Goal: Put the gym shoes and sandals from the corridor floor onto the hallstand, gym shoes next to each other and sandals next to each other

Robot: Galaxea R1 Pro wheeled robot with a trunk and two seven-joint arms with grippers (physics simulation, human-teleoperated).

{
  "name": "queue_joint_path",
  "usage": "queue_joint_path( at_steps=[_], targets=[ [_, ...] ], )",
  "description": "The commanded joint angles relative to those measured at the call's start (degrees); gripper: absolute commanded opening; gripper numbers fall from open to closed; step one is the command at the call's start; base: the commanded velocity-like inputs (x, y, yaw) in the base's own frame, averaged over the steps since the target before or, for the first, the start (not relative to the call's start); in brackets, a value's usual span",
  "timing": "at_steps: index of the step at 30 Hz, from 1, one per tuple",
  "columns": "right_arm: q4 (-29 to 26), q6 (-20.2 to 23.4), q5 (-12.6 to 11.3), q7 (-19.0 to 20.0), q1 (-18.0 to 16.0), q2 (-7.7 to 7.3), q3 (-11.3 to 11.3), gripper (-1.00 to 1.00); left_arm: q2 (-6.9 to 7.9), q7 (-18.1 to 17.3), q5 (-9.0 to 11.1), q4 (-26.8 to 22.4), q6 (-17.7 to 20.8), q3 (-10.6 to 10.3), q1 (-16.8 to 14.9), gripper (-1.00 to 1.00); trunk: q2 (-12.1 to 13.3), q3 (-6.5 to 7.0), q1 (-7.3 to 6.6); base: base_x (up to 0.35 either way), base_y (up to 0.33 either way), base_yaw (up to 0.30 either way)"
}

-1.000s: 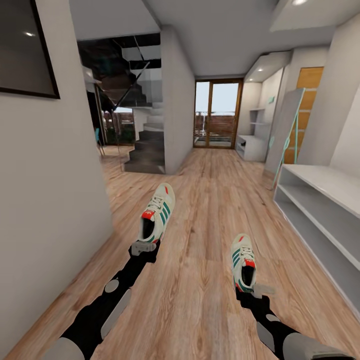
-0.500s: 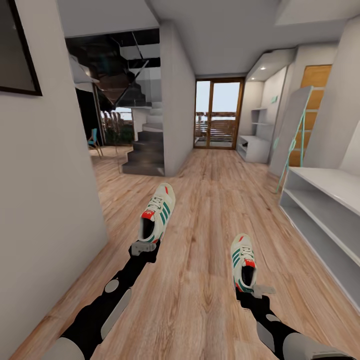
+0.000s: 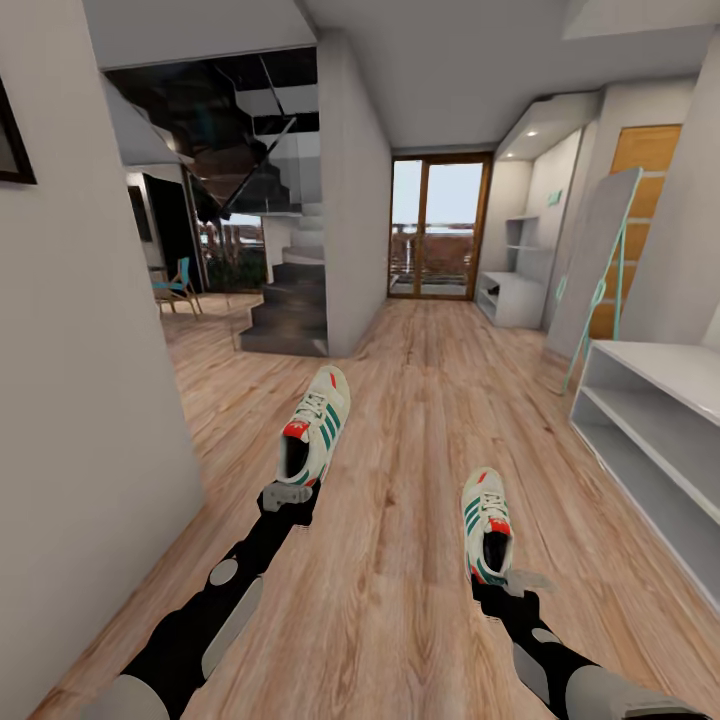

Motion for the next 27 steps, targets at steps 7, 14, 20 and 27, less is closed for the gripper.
queue_joint_path(
  at_steps=[7, 14, 20, 27],
  targets=[
    [0.04, -0.17, -0.42, -0.08, -0.04, 0.00, 0.43, -1.00, 0.05, -0.17, 0.60, 0.02, -0.20, -0.17, -0.05, -1.00, -0.02, -0.06, 0.02, 0.346, 0.000, 0.000],
    [0.04, -0.17, -0.42, -0.08, -0.04, 0.00, 0.43, -1.00, 0.05, -0.16, 0.60, 0.03, -0.20, -0.17, -0.05, -1.00, -0.02, -0.06, 0.02, 0.346, 0.000, 0.000],
    [0.04, -0.17, -0.42, -0.08, -0.04, 0.00, 0.43, -1.00, 0.05, -0.17, 0.56, 0.01, -0.20, -0.17, -0.05, -1.00, -0.02, -0.06, 0.02, 0.346, 0.000, 0.000],
    [0.04, -0.17, -0.42, -0.08, -0.04, 0.00, 0.43, -1.00, 0.05, -0.17, 0.52, 0.01, -0.20, -0.17, -0.05, -1.00, -0.02, -0.06, 0.02, 0.346, 0.000, 0.000]
  ],
)
